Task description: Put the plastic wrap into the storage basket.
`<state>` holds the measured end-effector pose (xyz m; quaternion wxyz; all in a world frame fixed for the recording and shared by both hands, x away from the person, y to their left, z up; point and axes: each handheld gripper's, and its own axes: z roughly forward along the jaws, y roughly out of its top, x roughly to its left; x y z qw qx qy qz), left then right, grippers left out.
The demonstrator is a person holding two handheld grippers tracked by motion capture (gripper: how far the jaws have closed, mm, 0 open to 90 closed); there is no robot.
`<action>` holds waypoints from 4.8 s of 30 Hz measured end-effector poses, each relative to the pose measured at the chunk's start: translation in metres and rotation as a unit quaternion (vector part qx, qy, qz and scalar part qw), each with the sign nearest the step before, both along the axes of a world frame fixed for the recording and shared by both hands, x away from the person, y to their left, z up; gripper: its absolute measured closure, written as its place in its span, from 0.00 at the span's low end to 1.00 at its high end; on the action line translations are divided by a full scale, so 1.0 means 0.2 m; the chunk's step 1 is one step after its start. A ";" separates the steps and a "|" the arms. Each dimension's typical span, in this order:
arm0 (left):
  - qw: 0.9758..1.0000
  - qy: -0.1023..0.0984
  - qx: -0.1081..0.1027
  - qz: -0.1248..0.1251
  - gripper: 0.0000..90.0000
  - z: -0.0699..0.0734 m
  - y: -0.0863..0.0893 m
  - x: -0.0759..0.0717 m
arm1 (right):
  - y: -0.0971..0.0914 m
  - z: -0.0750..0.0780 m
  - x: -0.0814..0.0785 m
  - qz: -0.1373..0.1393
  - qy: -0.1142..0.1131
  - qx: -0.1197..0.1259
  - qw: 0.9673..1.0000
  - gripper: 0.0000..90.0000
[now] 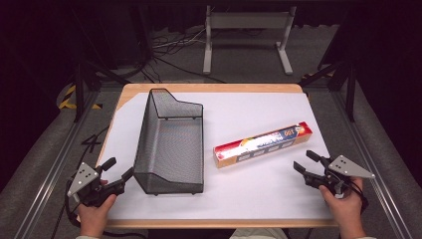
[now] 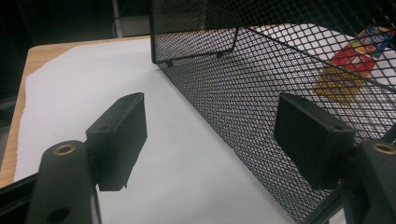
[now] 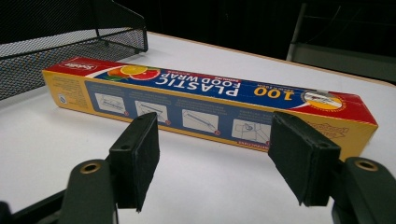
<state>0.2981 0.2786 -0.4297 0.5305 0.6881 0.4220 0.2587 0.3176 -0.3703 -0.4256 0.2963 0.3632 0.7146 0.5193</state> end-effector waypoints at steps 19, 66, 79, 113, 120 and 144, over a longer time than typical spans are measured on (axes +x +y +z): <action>1.000 0.007 0.000 0.006 0.30 -0.01 -0.01 0.01 | 0.34 0.16 0.08 0.106 0.019 -0.030 0.994 0.56; 1.000 0.008 0.010 0.010 0.31 -0.01 -0.01 0.02 | 0.96 0.04 0.35 0.216 0.169 -0.174 0.946 1.00; 1.000 0.008 0.011 0.012 0.31 -0.01 -0.01 0.02 | 1.01 0.02 0.47 0.186 0.190 -0.208 0.942 1.00; 1.000 0.009 0.012 0.014 0.31 -0.02 -0.01 0.03 | 0.92 0.16 0.67 0.115 0.214 -0.193 0.950 1.00; 1.000 0.011 0.010 0.016 0.31 -0.02 -0.01 0.03 | 0.76 0.26 0.70 0.086 0.214 -0.178 0.957 1.00; 1.000 0.017 0.015 0.016 0.31 -0.03 -0.01 0.05 | 0.31 0.36 0.95 -0.045 0.230 -0.196 0.952 1.00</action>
